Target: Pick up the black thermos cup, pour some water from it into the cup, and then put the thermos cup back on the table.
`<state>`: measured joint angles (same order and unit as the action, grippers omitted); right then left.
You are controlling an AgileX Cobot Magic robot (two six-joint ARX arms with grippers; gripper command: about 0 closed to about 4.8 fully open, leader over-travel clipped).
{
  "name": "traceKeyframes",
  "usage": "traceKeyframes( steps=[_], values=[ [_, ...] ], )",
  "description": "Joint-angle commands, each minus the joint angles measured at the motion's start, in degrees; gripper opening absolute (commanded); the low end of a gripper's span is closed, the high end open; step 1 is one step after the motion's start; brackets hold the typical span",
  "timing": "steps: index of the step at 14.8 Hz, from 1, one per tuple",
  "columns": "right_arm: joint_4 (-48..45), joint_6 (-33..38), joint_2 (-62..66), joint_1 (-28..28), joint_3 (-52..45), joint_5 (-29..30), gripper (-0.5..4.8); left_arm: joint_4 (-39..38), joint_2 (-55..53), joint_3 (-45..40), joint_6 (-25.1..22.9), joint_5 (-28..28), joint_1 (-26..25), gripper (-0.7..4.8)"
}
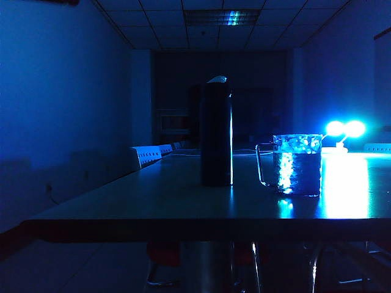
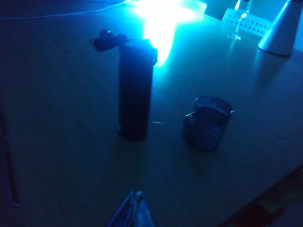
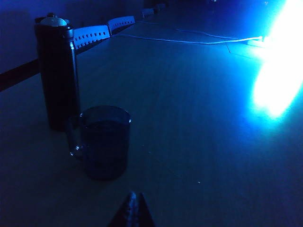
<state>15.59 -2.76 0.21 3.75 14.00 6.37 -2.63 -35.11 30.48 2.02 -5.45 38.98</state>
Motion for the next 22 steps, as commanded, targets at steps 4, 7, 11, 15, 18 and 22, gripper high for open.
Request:
traceKeyframes(
  steps=[4, 7, 11, 15, 18, 22],
  values=[
    [-0.6, 0.2, 0.0, 0.0, 0.2, -0.2, -0.05, 6.4, 9.4, -14.1, 0.3, 3.3, -19.2, -0.07],
    [-0.6, 0.2, 0.0, 0.0, 0.2, -0.2, -0.05, 6.4, 18.2, -19.6, 0.4, 3.6, -24.5, -0.07],
    [-0.6, 0.2, 0.0, 0.0, 0.2, -0.2, -0.05, 6.0, 31.1, -27.8, 0.4, 8.3, -32.3, -0.07],
    [-0.5, 0.2, 0.1, 0.0, 0.2, -0.1, -0.05, 1.0, 34.8, -30.1, 0.3, 9.3, -34.8, -0.07],
    [-0.4, 0.2, 0.0, -0.1, 0.2, -0.3, -0.05, 0.6, 34.8, -30.1, 0.3, 11.2, -39.5, -0.07],
    [-0.4, 0.2, 0.0, -0.1, 0.2, -0.3, -0.05, 0.1, 34.8, -30.1, -4.6, 6.5, -40.1, -0.07]
  ],
)
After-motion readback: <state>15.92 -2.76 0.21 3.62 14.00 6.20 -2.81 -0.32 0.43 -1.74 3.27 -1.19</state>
